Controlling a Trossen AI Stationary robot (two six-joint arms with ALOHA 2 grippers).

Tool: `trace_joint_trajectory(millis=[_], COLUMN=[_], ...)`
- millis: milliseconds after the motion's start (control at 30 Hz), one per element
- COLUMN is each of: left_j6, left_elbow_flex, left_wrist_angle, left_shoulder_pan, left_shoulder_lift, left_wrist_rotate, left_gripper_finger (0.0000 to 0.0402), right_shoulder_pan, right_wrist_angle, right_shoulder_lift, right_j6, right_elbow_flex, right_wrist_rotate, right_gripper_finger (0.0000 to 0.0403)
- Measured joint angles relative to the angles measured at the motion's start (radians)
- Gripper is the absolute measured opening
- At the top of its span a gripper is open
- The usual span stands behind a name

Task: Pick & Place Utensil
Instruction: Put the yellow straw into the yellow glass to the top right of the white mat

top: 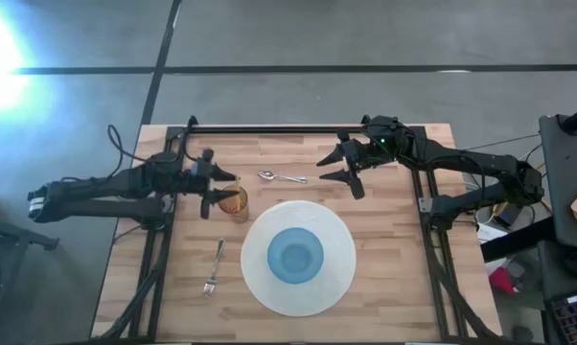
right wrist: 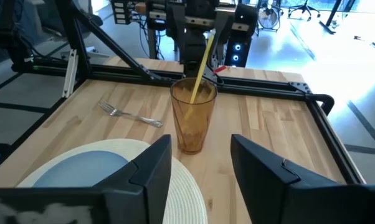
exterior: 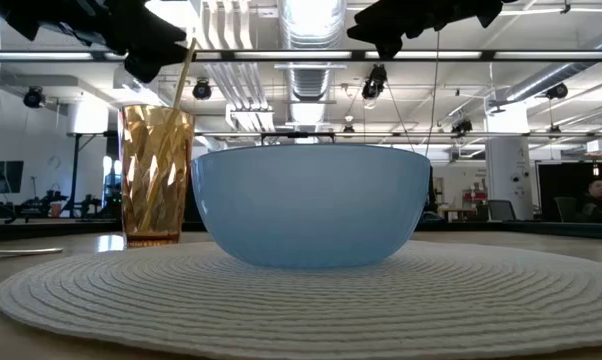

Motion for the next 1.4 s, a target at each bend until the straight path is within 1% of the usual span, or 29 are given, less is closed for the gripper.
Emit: trace_joint_trajectory(millis=[200, 333, 633, 800, 900, 1033, 1200, 1400], left_j6=[0.0, 0.003, 0.007, 0.008, -0.007, -0.047, -0.081, -0.115], left_elbow_flex=[0.081, 0.112, 0.149, 0.163, 0.19, 0.233, 0.27, 0.332], left_wrist_angle=[-0.132, -0.179, -0.273, -0.296, -0.354, -0.446, -0.514, -0.646], left_shoulder_pan=[0.0, 0.0, 0.0, 0.001, 0.001, 0.001, 0.001, 0.001], left_shoulder_lift=[0.0, 0.0, 0.014, 0.016, 0.018, 0.035, 0.077, 0.152], left_wrist_rotate=[-0.033, -0.045, -0.131, -0.14, -0.163, -0.192, -0.192, -0.191], left_gripper_finger=[0.0198, 0.0199, 0.0199, 0.0199, 0.0199, 0.0199, 0.02, 0.0199], right_shoulder_pan=[0.0, 0.0, 0.001, 0.001, 0.001, 0.001, 0.001, 0.001], right_wrist_angle=[0.0, 0.0, 0.0, 0.0, 0.0, 0.0, 0.0, 0.0], right_shoulder_lift=[0.0, 0.0, 0.0, 0.0, 0.0, 0.0, 0.0, 0.0], right_j6=[0.0, 0.0, 0.0, 0.0, 0.0, 0.0, 0.0, 0.0], right_elbow_flex=[0.0, 0.0, 0.0, 0.0, 0.0, 0.0, 0.0, 0.0], right_wrist_rotate=[0.0, 0.0, 0.0, 0.0, 0.0, -0.001, -0.001, -0.001], right_gripper_finger=[0.0181, 0.0187, 0.0186, 0.0187, 0.0185, 0.0187, 0.0186, 0.0183])
